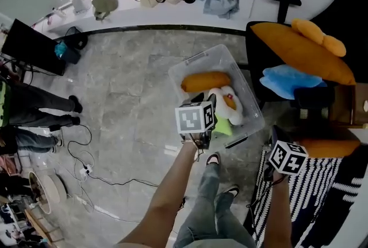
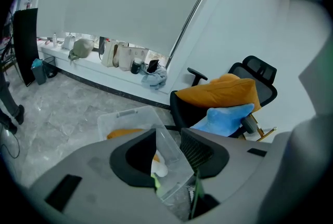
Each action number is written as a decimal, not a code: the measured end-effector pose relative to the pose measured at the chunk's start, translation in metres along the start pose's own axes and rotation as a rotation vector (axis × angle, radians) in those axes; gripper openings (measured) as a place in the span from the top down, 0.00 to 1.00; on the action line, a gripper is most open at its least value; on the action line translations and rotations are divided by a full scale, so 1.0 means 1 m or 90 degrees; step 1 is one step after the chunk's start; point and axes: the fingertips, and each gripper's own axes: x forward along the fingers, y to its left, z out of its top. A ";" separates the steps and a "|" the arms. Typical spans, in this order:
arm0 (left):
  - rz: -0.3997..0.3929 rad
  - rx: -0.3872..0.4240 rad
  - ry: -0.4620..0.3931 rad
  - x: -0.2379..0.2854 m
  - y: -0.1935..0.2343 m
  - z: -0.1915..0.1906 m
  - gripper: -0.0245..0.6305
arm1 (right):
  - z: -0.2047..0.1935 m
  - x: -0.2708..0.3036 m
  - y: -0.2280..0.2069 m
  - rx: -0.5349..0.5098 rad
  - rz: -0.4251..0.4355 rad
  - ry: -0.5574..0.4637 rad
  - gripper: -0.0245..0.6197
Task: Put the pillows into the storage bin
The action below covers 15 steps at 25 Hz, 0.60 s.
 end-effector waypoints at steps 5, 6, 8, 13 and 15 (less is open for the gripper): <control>-0.011 -0.005 -0.017 -0.043 -0.018 -0.011 0.75 | -0.005 -0.042 0.004 -0.004 0.004 -0.021 0.96; -0.012 -0.002 -0.021 -0.052 -0.023 -0.013 0.75 | -0.005 -0.051 0.005 -0.003 0.007 -0.027 0.96; -0.013 0.002 -0.029 -0.071 -0.033 -0.017 0.75 | -0.005 -0.068 0.006 -0.002 0.010 -0.042 0.96; -0.003 0.031 -0.036 -0.122 -0.053 -0.033 0.75 | -0.002 -0.109 0.014 -0.004 0.028 -0.077 0.96; 0.003 0.037 -0.043 -0.142 -0.059 -0.040 0.78 | -0.002 -0.123 0.016 -0.008 0.038 -0.089 0.96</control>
